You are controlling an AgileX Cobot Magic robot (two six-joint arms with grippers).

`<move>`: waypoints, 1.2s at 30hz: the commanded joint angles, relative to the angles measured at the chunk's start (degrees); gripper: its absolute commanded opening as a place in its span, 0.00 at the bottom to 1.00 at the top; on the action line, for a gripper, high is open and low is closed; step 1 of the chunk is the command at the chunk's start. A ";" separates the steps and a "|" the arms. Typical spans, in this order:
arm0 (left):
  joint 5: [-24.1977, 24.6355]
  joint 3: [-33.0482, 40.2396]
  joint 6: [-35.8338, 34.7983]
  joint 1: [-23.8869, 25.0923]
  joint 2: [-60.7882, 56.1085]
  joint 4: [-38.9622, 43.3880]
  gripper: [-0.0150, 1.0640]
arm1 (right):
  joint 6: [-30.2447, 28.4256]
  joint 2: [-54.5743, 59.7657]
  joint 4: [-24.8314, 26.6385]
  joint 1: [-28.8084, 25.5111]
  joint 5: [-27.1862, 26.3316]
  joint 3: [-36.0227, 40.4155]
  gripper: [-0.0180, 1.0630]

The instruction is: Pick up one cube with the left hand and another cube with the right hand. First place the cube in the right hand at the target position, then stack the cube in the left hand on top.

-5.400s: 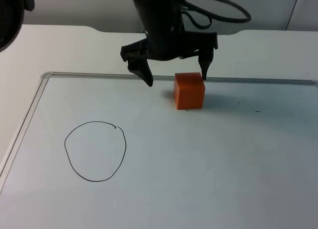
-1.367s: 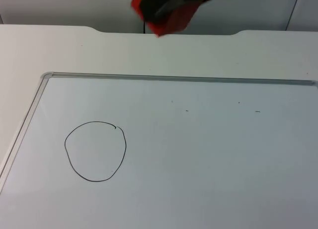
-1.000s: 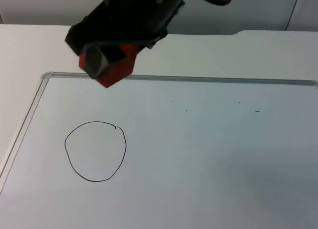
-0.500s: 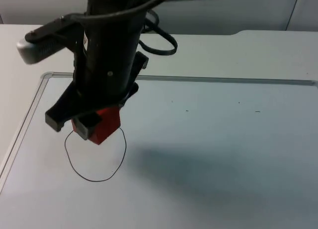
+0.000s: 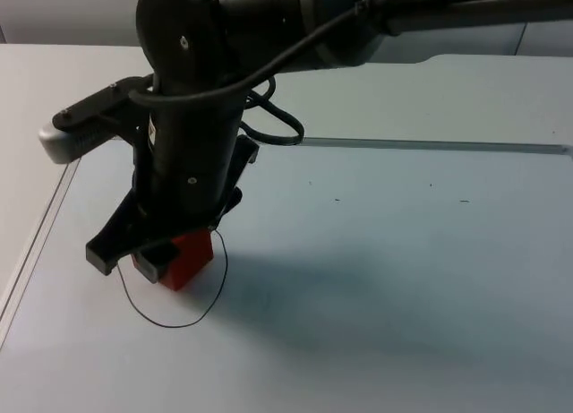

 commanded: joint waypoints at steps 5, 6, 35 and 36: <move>-0.75 0.25 0.20 0.10 -0.41 -0.70 0.01 | 0.32 1.48 -0.94 0.34 -2.10 -0.62 0.01; -0.75 0.25 0.20 0.10 -0.41 -0.70 0.01 | 0.32 1.49 -0.94 0.34 -2.49 -0.62 0.01; -0.75 0.25 0.20 0.10 -0.41 -0.70 0.01 | -0.05 0.05 -0.82 0.34 -2.03 -0.62 0.99; -0.75 0.25 0.20 0.10 -0.41 -0.70 0.01 | -0.05 0.05 -0.82 0.34 -2.03 -0.62 0.99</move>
